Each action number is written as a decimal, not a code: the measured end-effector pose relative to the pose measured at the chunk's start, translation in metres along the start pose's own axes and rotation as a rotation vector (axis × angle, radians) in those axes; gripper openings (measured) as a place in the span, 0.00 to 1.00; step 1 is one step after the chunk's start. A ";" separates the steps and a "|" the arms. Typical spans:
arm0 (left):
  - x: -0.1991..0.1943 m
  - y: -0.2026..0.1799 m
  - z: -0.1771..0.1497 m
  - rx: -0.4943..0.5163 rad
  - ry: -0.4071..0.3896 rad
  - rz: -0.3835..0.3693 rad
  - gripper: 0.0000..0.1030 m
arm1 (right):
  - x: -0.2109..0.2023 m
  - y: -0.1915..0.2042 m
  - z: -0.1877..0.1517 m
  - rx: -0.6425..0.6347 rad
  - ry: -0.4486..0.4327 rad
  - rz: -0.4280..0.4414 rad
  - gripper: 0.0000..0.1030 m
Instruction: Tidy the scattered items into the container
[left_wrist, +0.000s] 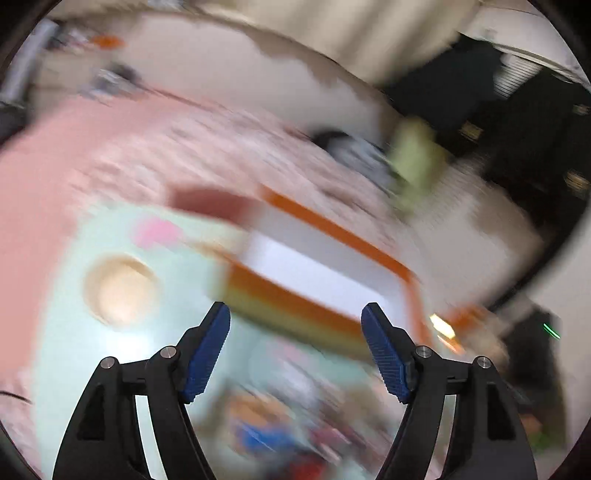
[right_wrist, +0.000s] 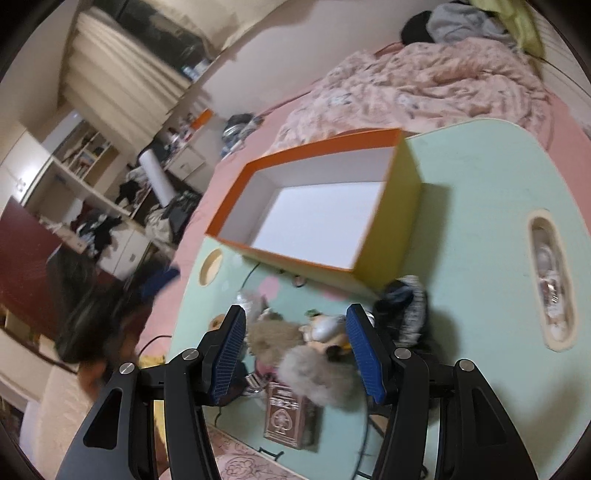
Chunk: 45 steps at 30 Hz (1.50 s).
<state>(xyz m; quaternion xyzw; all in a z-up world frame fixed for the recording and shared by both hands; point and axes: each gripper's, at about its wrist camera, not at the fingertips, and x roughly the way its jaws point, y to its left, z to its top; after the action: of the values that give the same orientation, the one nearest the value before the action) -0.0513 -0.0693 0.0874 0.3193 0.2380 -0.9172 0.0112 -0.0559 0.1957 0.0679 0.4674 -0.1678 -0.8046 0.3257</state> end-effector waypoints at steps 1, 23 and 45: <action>0.008 0.005 0.005 -0.007 -0.003 0.024 0.72 | 0.004 0.001 0.002 -0.009 0.003 -0.011 0.55; -0.019 -0.025 -0.022 0.162 -0.013 -0.004 0.72 | -0.027 0.021 -0.055 -0.305 -0.160 -0.289 0.64; -0.038 -0.047 -0.179 0.379 0.094 0.177 0.83 | -0.009 -0.015 -0.132 -0.392 -0.103 -0.524 1.00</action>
<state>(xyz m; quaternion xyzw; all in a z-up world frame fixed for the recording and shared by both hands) 0.0750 0.0466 0.0081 0.3780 0.0323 -0.9250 0.0205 0.0558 0.2176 -0.0016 0.3817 0.0998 -0.9006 0.1824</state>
